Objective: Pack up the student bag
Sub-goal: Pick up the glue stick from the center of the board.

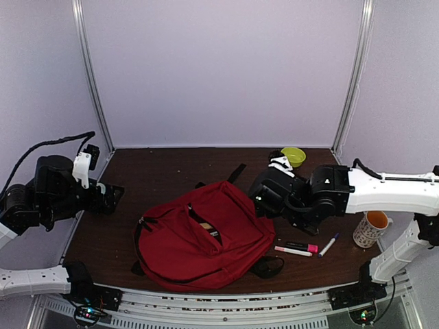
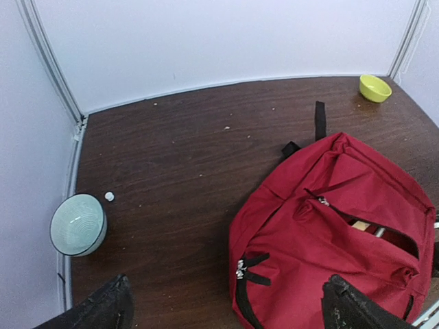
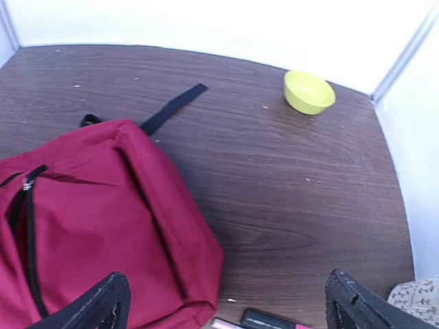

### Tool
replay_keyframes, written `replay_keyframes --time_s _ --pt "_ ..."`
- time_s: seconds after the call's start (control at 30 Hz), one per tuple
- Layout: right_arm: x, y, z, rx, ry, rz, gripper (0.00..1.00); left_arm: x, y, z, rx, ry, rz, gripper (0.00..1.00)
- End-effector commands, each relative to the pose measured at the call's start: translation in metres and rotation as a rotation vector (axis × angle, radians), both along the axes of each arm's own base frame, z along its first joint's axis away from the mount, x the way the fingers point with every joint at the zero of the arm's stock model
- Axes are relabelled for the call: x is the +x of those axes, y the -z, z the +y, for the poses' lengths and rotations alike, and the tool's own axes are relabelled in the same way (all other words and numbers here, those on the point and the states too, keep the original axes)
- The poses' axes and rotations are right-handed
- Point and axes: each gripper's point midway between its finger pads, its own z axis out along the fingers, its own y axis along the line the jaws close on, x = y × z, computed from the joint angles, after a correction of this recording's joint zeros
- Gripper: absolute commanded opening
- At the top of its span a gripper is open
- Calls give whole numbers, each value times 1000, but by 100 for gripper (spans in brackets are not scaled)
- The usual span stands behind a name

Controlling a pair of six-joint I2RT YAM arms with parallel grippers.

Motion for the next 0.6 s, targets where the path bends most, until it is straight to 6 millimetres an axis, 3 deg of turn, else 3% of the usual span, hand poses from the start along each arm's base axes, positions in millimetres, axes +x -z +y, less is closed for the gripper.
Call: replay_keyframes --time_s 0.0,0.17,0.43,0.57 --pt "3 -1 -40 -36 123 -34 100 -1 -1 19 98 -42 -20 98" --pt "-1 17 -73 -20 228 24 100 -2 0 17 96 -32 -17 98" --pt "-18 71 -134 141 430 205 100 -4 -1 17 100 -12 -23 98" --pt "-25 107 -141 282 472 311 98 -5 -2 15 94 1 -28 98"
